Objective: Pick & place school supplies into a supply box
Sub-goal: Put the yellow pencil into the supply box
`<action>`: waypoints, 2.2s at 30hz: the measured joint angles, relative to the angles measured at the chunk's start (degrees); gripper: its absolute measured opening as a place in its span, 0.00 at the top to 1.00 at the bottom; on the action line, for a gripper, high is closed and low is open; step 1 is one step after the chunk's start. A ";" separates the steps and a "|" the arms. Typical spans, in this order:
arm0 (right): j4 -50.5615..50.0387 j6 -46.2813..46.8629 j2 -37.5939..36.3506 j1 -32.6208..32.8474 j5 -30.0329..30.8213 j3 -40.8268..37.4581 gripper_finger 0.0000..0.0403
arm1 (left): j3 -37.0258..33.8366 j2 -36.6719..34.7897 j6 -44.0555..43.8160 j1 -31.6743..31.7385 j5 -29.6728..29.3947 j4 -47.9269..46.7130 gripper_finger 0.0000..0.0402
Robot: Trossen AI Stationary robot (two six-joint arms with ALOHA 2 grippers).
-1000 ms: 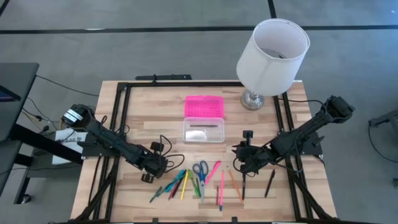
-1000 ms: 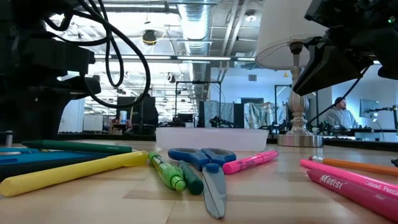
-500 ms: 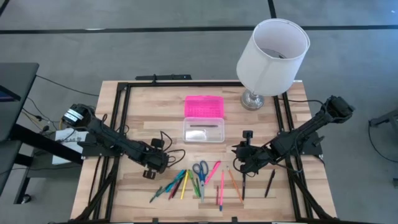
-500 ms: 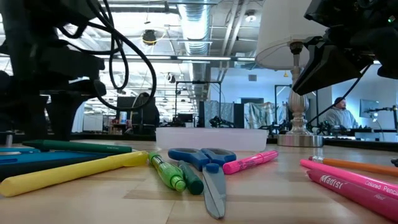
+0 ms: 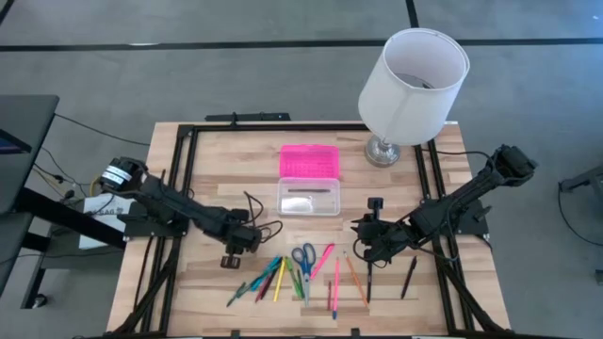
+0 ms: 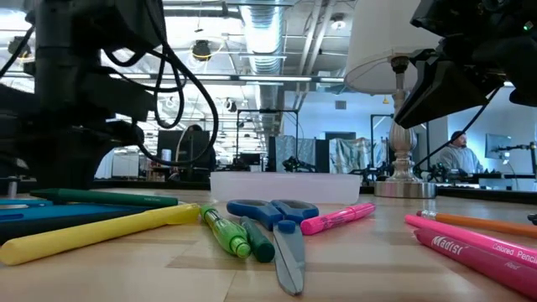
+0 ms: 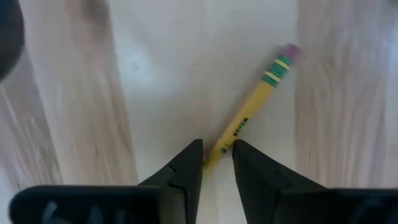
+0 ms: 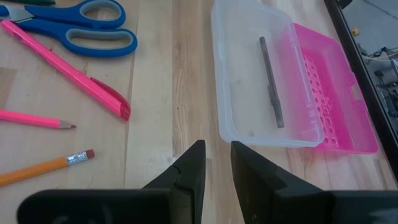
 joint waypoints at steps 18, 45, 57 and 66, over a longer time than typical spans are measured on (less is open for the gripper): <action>0.09 0.06 0.00 0.00 0.01 0.02 0.83 | 0.82 0.26 -0.96 2.84 -0.21 0.54 0.92; 0.10 0.10 0.00 0.00 0.01 0.02 0.83 | 0.93 0.37 -7.89 3.09 -2.53 2.97 0.98; 0.09 0.57 0.00 0.00 -0.01 0.02 0.83 | 3.89 0.84 -7.09 3.21 -3.42 1.69 0.99; -0.09 0.63 0.00 0.00 -0.01 0.02 0.83 | 9.68 0.94 -2.89 3.46 -5.96 1.15 1.00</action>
